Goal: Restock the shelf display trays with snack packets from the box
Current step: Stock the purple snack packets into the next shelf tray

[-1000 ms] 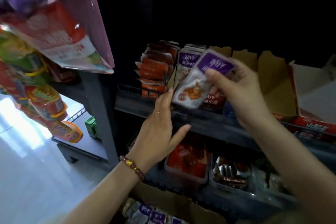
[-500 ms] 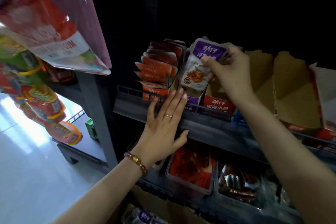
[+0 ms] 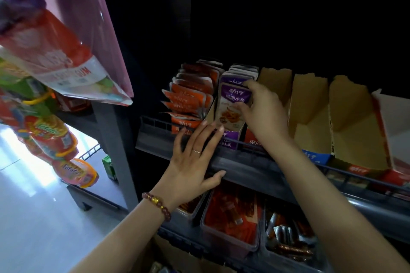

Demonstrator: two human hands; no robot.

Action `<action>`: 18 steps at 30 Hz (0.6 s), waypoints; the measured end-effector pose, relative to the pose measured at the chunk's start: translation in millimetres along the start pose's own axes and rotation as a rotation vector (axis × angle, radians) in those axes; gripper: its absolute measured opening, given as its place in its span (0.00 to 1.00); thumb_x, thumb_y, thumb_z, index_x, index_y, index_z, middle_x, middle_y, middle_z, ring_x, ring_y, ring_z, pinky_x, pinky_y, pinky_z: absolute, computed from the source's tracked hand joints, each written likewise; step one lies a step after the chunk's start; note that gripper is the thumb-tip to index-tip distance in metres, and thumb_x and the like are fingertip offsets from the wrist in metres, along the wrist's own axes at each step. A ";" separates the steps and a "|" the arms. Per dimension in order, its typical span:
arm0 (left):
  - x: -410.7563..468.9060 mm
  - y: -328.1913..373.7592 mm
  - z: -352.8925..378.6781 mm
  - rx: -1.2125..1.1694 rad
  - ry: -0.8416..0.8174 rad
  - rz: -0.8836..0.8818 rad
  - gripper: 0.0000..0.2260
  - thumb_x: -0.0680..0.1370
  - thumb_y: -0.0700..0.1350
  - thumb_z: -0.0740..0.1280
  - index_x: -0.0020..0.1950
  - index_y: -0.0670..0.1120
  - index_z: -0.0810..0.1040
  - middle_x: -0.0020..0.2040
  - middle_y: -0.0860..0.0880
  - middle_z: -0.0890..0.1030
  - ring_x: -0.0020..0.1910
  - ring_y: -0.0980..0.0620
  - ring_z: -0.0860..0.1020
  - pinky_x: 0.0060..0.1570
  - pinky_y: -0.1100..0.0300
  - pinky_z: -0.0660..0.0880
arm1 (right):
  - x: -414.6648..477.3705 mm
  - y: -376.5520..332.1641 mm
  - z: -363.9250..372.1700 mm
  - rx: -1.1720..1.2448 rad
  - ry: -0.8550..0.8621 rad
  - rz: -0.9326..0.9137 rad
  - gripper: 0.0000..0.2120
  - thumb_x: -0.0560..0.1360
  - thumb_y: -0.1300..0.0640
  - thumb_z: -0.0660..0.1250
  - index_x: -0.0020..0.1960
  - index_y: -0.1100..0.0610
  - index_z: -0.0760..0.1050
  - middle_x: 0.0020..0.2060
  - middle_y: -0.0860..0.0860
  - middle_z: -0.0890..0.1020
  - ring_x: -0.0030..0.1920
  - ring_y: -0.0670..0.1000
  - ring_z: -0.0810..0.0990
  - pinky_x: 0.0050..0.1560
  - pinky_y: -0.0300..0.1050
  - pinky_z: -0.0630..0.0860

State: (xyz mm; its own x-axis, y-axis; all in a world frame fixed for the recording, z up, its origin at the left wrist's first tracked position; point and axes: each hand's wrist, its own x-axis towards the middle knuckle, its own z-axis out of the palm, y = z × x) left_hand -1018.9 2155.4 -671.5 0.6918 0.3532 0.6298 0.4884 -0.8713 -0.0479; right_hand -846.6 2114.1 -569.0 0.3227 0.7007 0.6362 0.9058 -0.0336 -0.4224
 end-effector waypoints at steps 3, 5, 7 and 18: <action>-0.5 1.5 0.1 -0.019 0.009 -0.006 0.37 0.76 0.60 0.59 0.78 0.45 0.50 0.75 0.45 0.56 0.77 0.48 0.52 0.73 0.46 0.44 | 0.5 -0.6 5.7 -0.066 0.050 -0.018 0.16 0.75 0.60 0.68 0.63 0.55 0.73 0.57 0.52 0.79 0.53 0.53 0.79 0.40 0.42 0.72; -0.7 1.4 0.0 -0.024 0.015 -0.006 0.37 0.75 0.60 0.60 0.78 0.45 0.50 0.75 0.45 0.57 0.77 0.48 0.52 0.73 0.46 0.44 | 1.0 0.2 8.7 -0.053 0.080 0.005 0.17 0.75 0.59 0.68 0.63 0.54 0.72 0.56 0.51 0.79 0.53 0.51 0.79 0.38 0.40 0.69; -0.6 0.7 0.7 -0.024 0.022 -0.006 0.37 0.75 0.60 0.60 0.78 0.45 0.50 0.75 0.45 0.57 0.76 0.48 0.53 0.73 0.46 0.45 | 1.3 0.6 10.6 -0.037 0.096 0.045 0.18 0.75 0.56 0.68 0.64 0.53 0.71 0.56 0.50 0.80 0.52 0.51 0.80 0.37 0.39 0.68; -0.5 0.8 3.0 -0.033 0.049 -0.003 0.37 0.74 0.60 0.61 0.78 0.46 0.50 0.73 0.45 0.58 0.75 0.47 0.55 0.72 0.43 0.49 | 3.8 2.5 7.5 -0.136 0.084 0.093 0.26 0.75 0.53 0.69 0.70 0.51 0.65 0.61 0.55 0.70 0.48 0.54 0.78 0.36 0.41 0.68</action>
State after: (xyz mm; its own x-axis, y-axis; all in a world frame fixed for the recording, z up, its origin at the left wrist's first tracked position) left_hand -1017.2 2155.6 -674.2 0.6632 0.3397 0.6669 0.4723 -0.8812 -0.0209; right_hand -845.1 2122.0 -572.5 0.4233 0.6282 0.6529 0.8980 -0.1954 -0.3942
